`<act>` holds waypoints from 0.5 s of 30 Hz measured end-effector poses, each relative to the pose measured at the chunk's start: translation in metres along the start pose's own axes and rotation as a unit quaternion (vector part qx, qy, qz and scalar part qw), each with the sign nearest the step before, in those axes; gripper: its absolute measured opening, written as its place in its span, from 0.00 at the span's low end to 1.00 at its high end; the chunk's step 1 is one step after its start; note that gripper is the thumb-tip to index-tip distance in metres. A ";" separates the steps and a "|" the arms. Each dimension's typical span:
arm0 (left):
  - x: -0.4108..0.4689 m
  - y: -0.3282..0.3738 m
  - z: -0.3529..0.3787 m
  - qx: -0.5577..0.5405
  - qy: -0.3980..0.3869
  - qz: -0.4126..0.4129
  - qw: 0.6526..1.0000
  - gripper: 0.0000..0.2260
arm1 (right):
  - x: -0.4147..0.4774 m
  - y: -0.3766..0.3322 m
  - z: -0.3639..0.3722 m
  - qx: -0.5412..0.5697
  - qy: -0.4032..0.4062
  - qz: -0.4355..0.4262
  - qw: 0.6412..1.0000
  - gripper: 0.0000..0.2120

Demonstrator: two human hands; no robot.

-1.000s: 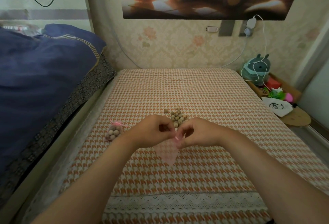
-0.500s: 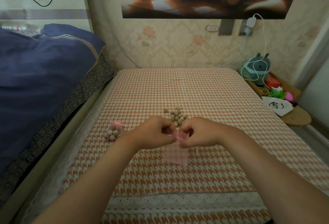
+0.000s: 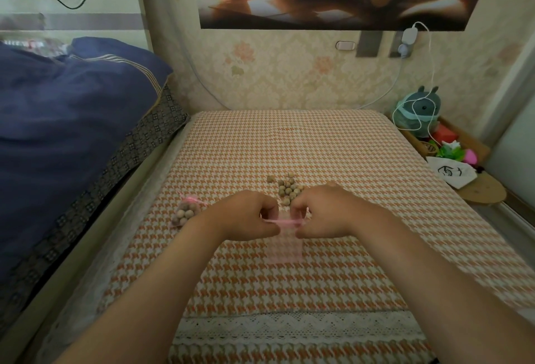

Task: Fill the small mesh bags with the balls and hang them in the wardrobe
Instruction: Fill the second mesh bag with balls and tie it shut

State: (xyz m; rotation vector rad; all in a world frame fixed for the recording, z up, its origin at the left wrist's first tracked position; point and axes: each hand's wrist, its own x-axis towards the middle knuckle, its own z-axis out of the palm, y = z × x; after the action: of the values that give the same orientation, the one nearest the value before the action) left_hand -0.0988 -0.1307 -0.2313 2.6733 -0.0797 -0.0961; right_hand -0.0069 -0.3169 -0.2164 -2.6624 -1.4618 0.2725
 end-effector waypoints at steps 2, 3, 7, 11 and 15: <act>0.000 -0.001 0.000 0.007 0.014 -0.005 1.000 0.07 | -0.001 -0.003 0.001 0.051 -0.002 -0.007 0.999 0.08; 0.000 -0.001 -0.001 0.005 0.017 -0.006 1.000 0.07 | -0.002 -0.005 0.002 0.074 -0.001 -0.013 0.997 0.07; -0.002 -0.004 -0.004 0.031 0.027 -0.027 0.999 0.10 | -0.004 -0.004 0.003 0.069 -0.015 0.003 0.998 0.09; -0.001 0.001 0.002 -0.026 0.054 -0.046 0.997 0.16 | 0.001 -0.004 0.012 0.145 -0.022 0.021 0.989 0.06; 0.005 -0.002 0.008 -0.093 0.104 -0.100 0.985 0.20 | 0.005 -0.002 0.020 0.247 -0.020 0.023 0.969 0.06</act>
State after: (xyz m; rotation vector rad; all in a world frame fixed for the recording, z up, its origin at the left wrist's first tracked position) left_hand -0.0945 -0.1328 -0.2398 2.4812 0.2517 0.1081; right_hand -0.0100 -0.3122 -0.2366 -2.2959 -1.1514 0.6079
